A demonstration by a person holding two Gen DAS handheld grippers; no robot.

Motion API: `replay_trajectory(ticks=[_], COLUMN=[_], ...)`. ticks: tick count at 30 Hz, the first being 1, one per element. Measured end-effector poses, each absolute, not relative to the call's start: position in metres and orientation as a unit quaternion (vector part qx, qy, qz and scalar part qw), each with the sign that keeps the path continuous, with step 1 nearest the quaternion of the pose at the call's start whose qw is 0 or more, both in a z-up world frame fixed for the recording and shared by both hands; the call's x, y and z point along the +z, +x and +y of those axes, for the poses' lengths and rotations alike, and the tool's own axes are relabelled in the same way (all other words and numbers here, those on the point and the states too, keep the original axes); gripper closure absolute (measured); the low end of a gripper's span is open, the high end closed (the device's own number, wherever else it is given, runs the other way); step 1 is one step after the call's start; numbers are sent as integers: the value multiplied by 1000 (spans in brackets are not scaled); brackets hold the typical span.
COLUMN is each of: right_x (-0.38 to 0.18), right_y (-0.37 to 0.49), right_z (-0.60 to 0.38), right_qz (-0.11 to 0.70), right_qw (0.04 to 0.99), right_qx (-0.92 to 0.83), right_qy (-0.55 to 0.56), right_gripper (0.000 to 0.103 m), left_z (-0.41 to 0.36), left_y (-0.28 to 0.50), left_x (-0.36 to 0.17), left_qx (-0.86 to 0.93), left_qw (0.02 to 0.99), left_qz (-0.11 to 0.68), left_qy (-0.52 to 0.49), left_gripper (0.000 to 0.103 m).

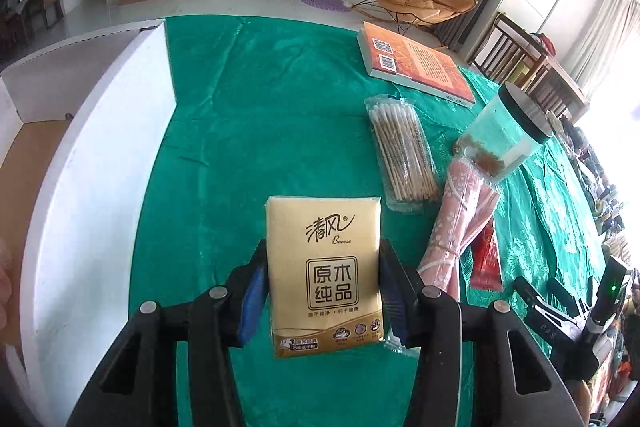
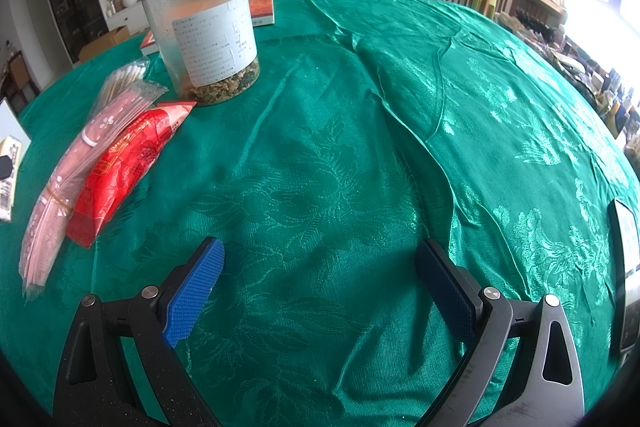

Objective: Organize soft objects
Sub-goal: 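Grasp the yellow tissue pack with the left tool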

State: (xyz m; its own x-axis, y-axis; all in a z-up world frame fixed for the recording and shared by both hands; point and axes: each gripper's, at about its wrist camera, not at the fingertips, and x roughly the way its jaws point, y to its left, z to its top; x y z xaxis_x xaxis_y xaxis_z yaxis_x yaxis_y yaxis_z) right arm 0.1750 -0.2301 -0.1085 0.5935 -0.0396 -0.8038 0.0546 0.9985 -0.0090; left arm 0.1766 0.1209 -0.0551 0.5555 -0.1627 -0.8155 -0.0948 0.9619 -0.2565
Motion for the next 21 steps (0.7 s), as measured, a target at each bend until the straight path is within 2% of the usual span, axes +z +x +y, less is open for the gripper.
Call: replay_trajectory(ticks=[5, 7, 9, 12, 14, 15, 17, 18, 21], right_x=[-107, -102, -79, -47, -52, -61, -80, -89, -91], right_y=[177, 189, 185, 193, 213, 222, 232, 235, 225], right_z=[-227, -227, -223, -185, -153, -141, -129, -129, -149], right_qz=[451, 483, 460, 441, 476, 499, 532, 547, 549], right_qw=[892, 875, 884, 886, 865, 852, 831, 821, 819], right_qx=[-27, 15, 61, 134, 159, 162, 163, 165, 164], right_qy=[11, 13, 55, 50, 19, 8, -9, -6, 21], right_gripper=[5, 9, 9, 9, 10, 14, 67, 79, 81], left_z=[139, 140, 138, 135, 134, 135, 137, 139, 142], left_y=[134, 122, 116, 115, 112, 109, 101, 98, 89], left_x=[-55, -50, -46, -43, -41, -40, -38, -37, -37], left_qx=[-13, -16, -19, -29, -32, -33, -35, -35, -40], left_qw=[869, 874, 877, 874, 873, 874, 873, 873, 871], left_qz=[469, 459, 454, 452, 454, 454, 456, 457, 461], left_qy=[-158, -157, -159, -175, -173, -171, -168, -167, -167], left_gripper=[53, 53, 53, 53, 53, 53, 53, 53, 53])
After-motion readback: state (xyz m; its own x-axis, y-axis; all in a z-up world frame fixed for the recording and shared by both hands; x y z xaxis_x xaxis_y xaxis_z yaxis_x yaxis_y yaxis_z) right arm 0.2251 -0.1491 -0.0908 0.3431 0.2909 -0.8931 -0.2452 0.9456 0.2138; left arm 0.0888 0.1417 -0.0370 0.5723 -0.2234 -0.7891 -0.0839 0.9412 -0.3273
